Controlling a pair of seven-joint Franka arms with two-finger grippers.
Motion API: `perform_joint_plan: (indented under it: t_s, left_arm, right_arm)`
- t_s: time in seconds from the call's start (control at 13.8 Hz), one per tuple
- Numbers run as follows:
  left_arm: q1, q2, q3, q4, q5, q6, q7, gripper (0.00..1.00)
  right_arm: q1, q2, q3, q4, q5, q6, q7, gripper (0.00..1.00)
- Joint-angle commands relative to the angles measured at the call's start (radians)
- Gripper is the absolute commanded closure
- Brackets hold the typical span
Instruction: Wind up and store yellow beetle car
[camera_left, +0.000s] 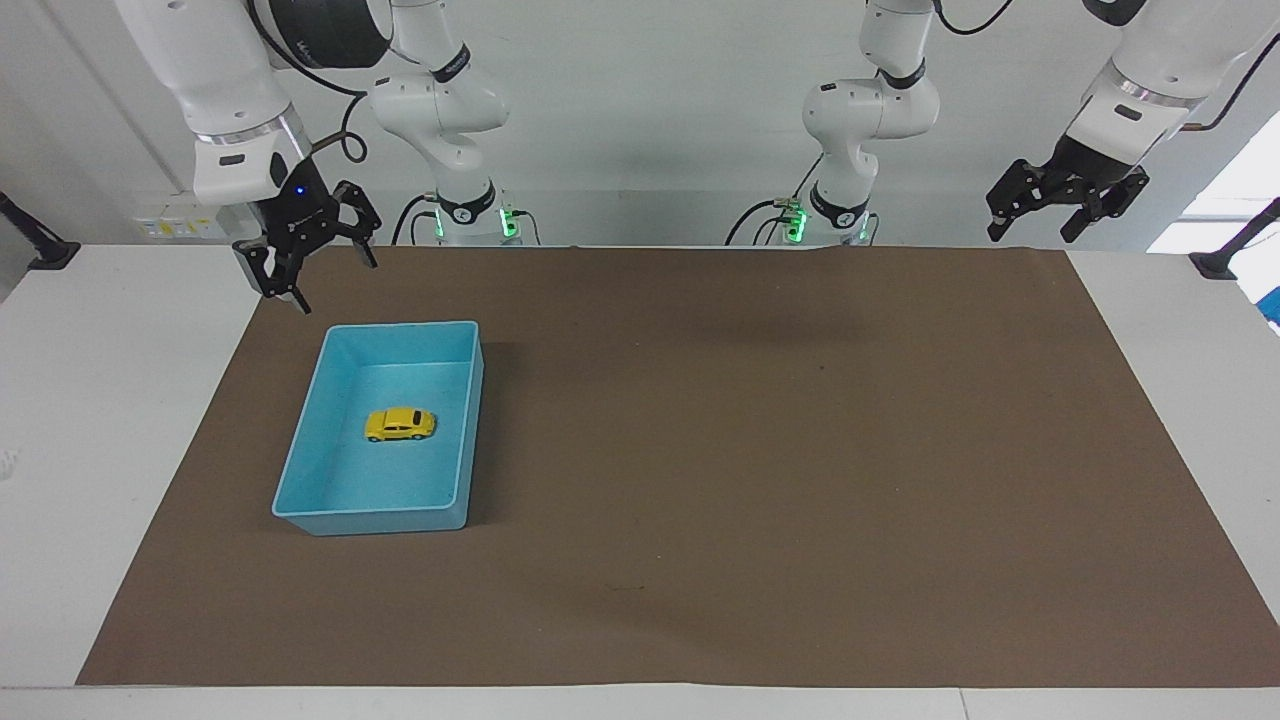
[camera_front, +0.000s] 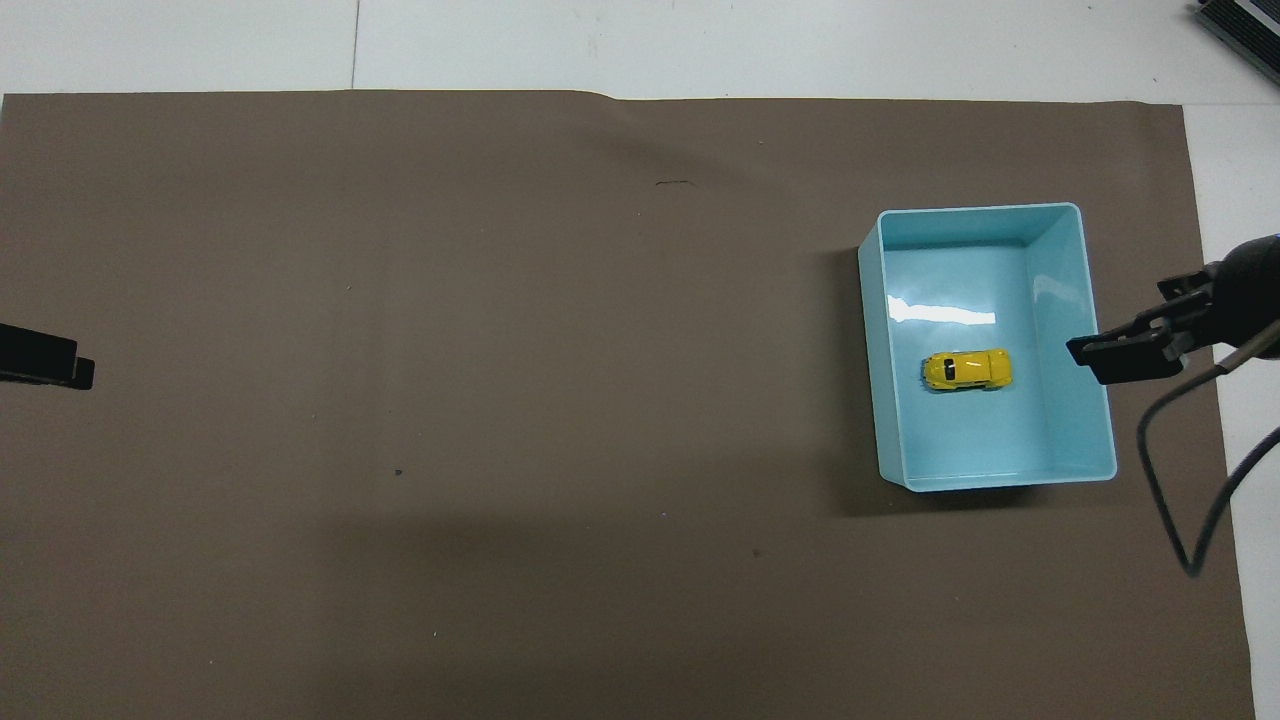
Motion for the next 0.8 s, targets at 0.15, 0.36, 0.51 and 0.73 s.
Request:
perform_joint_plan:
  t_s: [0.15,0.36,0.51,0.73]
  left_arm:
    - [0.008,-0.011,-0.004,-0.008,0.016,-0.009,0.011,0.00]
    - [0.008,-0.011,-0.004,-0.008,0.016,-0.009,0.011,0.00]
    - [0.008,-0.009,-0.004,-0.008,0.016,-0.009,0.011,0.00]
    - [0.008,-0.011,-0.004,-0.008,0.016,-0.009,0.011,0.00]
  right_arm:
    - [-0.016,0.000,0.001,0.028,-0.004,-0.066,0.273,0.00]
    - [-0.004,0.000,0.005,0.029,-0.007,-0.118,0.500,0.00]
    - [-0.004,0.000,0.003,0.031,-0.022,-0.120,0.568,0.00]
    - [-0.004,0.002,0.006,0.055,-0.077,-0.123,0.574,0.00]
